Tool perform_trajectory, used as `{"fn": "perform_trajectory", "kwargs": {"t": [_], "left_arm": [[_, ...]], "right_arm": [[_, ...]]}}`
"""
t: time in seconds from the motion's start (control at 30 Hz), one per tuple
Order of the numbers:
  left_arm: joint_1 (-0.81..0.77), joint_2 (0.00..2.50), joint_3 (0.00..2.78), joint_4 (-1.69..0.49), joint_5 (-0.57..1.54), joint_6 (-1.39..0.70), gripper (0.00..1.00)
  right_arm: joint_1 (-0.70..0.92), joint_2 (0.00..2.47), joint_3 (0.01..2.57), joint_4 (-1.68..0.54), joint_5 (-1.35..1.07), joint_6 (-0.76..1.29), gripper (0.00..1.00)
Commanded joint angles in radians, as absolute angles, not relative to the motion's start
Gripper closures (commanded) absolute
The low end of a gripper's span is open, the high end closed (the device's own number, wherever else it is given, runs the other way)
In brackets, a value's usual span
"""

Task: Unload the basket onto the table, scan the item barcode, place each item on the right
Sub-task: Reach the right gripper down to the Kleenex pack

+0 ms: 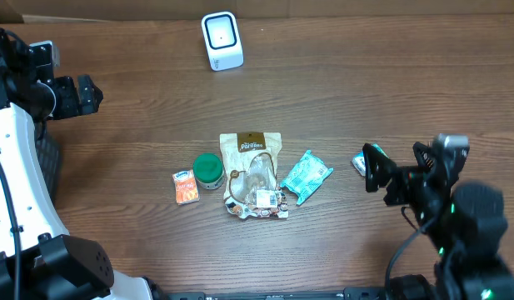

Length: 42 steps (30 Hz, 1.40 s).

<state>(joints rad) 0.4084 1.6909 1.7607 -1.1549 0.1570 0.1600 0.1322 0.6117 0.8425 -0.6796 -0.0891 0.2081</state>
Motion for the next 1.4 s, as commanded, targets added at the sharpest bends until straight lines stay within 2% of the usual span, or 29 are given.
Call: {"fn": "perform_trajectory", "kwargs": {"t": [0.0, 0.23, 0.47, 0.53, 0.63, 0.73, 1.0, 1.37], "left_arm": [[0.419, 1.694, 1.776, -1.155, 0.169, 0.15, 0.01], [0.419, 1.694, 1.776, -1.155, 0.169, 0.15, 0.0], [0.419, 1.694, 1.776, -1.155, 0.169, 0.15, 0.0], [0.419, 1.694, 1.776, -1.155, 0.169, 0.15, 0.01], [0.419, 1.694, 1.776, -1.155, 0.169, 0.15, 0.01], [0.418, 1.694, 1.776, -1.155, 0.169, 0.15, 0.0], [0.419, 1.694, 1.776, -1.155, 0.169, 0.15, 0.0], [0.418, 1.694, 1.776, -1.155, 0.169, 0.15, 0.01]], "right_arm": [[0.129, 0.743, 1.004, -0.779, -0.093, 0.204, 0.0], [0.129, 1.054, 1.316, -1.1, -0.092, 0.204, 0.0], [0.129, 1.24, 1.362, -1.143, -0.179, 0.208, 0.0], [0.127, 1.285, 1.362, -1.173, -0.173, 0.239, 0.07], [0.107, 1.362, 1.358, -1.245, -0.081, 0.421, 0.11], [0.077, 1.432, 1.336, -1.289, -0.01, 0.556, 0.2], [0.004, 1.517, 1.237, -1.191, 0.002, 0.66, 0.21], [-0.088, 1.517, 1.057, -1.039, -0.124, 0.632, 0.28]]}}
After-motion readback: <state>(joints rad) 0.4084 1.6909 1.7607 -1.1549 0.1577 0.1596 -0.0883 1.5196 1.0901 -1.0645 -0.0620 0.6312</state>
